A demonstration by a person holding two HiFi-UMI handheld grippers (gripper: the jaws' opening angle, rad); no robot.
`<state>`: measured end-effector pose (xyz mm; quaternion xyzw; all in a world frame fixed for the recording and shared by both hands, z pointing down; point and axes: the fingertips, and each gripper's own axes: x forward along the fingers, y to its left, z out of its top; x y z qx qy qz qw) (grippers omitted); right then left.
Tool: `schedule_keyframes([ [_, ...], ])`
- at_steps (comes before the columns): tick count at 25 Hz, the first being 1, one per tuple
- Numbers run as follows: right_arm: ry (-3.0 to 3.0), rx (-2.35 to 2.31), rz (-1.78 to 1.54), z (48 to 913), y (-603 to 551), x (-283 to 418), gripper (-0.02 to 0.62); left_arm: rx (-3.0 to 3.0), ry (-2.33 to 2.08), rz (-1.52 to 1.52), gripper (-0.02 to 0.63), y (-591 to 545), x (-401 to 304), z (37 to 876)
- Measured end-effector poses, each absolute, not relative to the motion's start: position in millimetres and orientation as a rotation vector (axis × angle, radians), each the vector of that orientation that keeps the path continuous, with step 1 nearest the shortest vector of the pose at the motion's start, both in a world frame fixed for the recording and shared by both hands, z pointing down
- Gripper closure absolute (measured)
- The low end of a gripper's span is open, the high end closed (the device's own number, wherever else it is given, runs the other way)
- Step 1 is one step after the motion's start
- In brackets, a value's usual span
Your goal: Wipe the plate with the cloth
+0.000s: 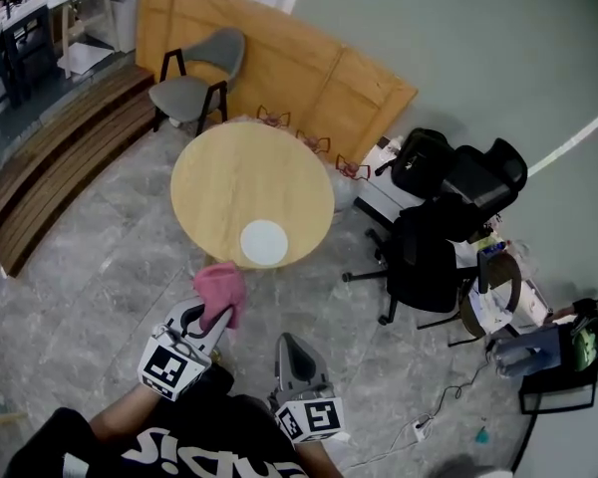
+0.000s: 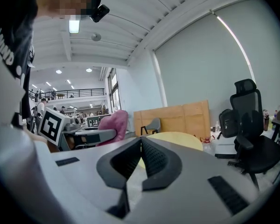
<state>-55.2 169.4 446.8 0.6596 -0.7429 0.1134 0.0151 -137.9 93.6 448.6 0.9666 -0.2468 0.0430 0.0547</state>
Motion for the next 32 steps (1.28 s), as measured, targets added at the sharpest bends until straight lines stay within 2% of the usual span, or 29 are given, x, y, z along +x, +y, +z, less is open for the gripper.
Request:
schedule_keyframes([
  [15,-2.305,2.058,0.372,453.2,107.2,-11.8,0.574,2.937,-0.722,0.138,0.543,39.2,-89.4,454.3],
  [32,-2.454,1.869,0.391,465.6,61.6,63.1,0.574,2.891,-0.974,0.145,0.543,-9.7,-26.5,441.7],
])
